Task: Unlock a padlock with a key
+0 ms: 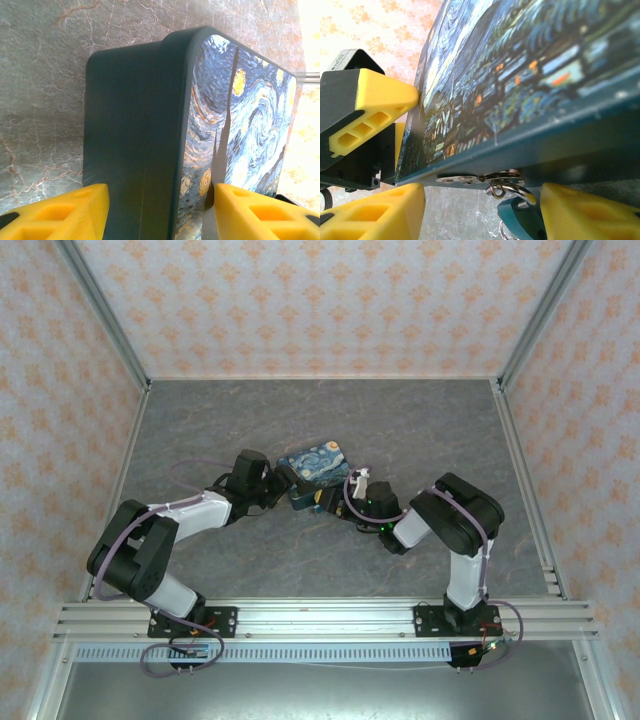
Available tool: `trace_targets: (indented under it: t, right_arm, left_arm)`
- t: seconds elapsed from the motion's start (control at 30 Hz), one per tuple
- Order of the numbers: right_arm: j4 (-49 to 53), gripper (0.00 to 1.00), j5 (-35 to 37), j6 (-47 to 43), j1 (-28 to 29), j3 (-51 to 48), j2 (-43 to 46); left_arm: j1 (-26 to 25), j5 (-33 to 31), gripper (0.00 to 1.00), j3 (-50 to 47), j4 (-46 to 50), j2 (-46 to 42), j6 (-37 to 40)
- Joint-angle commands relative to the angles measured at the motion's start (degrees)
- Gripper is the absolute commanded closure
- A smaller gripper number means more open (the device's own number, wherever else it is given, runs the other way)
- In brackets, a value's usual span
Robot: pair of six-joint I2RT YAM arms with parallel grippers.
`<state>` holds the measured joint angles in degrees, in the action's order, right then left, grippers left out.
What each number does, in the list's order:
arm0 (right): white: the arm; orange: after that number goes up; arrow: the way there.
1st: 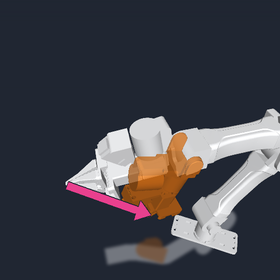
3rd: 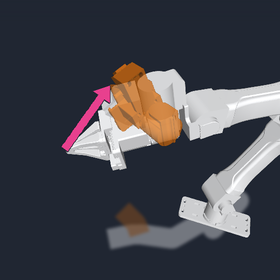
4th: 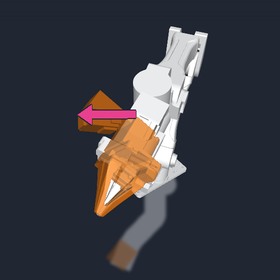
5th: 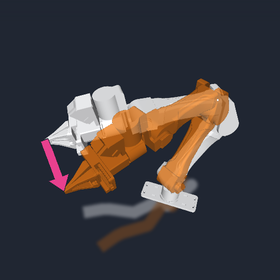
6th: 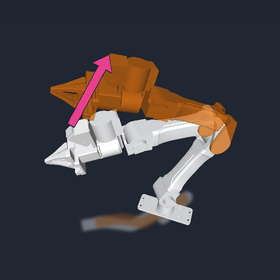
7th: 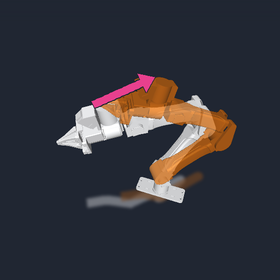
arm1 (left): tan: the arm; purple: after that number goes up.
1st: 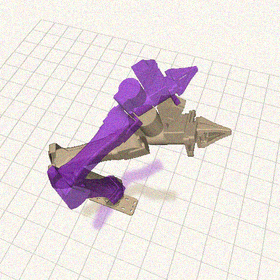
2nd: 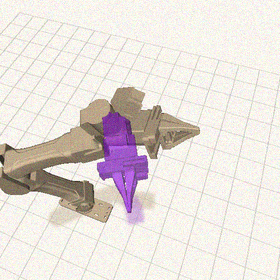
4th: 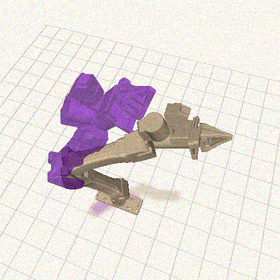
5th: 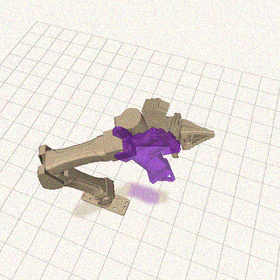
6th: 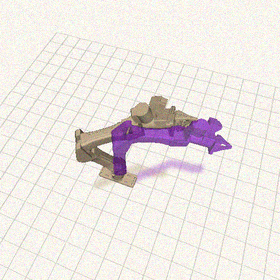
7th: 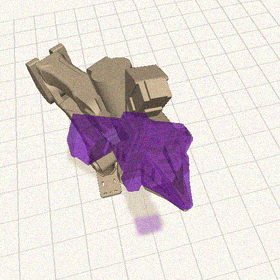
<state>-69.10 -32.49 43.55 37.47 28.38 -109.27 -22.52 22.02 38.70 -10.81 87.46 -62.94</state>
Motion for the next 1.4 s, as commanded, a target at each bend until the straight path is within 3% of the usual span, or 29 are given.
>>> trace_targets:
  t: [0.0,0.77,0.97,1.17,1.37]
  right_arm:
    - [-5.48,0.45,-0.64,0.2,0.32,0.41,0.17]
    - [-0.96,0.8,2.38,1.0,0.25,-2.84,3.63]
    - [0.07,0.84,2.93,1.45,0.25,-3.31,3.96]
    - [1.22,0.82,2.51,1.5,0.34,-3.17,4.29]
    - [2.0,0.9,2.45,1.52,0.3,-2.98,4.27]
  left_arm:
    - [-0.84,-1.39,0.44,-0.3,7.56,1.57,0.27]
    - [-0.77,-1.52,0.44,0.15,8.0,2.1,0.36]
    - [-0.79,-1.72,0.44,-0.04,7.93,2.1,0.35]
    - [-0.85,-1.75,0.44,-0.05,7.82,2.17,0.35]
    - [-0.79,-1.76,0.44,-0.03,7.89,2.12,0.3]
